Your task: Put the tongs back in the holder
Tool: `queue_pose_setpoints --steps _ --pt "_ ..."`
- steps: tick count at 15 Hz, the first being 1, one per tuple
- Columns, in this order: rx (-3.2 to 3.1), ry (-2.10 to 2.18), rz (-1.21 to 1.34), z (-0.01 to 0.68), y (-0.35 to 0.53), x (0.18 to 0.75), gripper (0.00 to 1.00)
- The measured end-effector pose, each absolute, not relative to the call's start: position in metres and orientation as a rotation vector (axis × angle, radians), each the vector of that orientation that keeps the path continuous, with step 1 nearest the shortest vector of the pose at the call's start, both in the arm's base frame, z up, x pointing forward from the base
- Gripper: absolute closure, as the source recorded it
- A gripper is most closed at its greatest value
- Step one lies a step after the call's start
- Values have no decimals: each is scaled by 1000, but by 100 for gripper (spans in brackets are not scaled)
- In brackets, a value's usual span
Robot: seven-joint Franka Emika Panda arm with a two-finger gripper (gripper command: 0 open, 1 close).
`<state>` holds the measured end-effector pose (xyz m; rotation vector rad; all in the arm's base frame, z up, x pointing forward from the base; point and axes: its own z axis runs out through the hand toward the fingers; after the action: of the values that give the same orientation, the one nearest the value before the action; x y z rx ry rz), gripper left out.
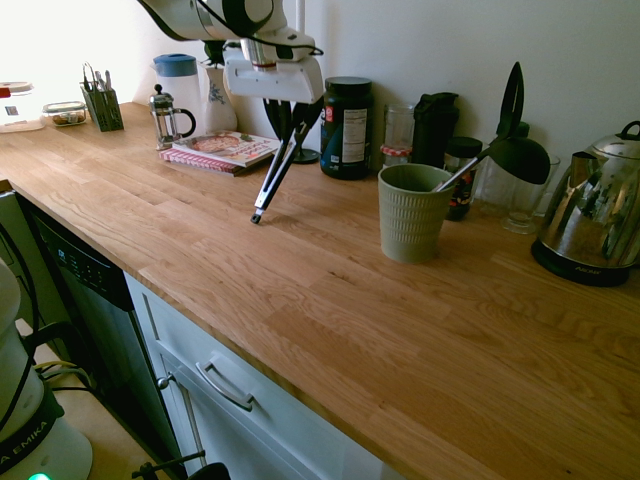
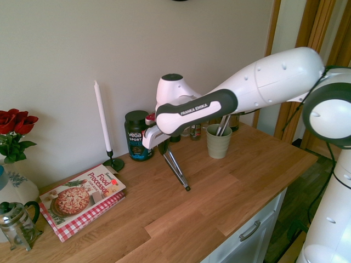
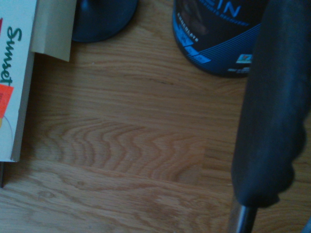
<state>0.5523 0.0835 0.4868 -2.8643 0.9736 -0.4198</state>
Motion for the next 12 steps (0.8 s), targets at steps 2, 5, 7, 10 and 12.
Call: queue_pose_setpoints --steps 2,5,7,10,12 --pt "-2848 986 -457 510 75 537 100" --pt "-2826 1002 -518 545 61 509 100" --pt "-2806 1026 -582 577 46 491 100" --pt "-2757 1098 -745 626 12 465 100" --pt "-2712 1156 -830 651 -11 450 100"
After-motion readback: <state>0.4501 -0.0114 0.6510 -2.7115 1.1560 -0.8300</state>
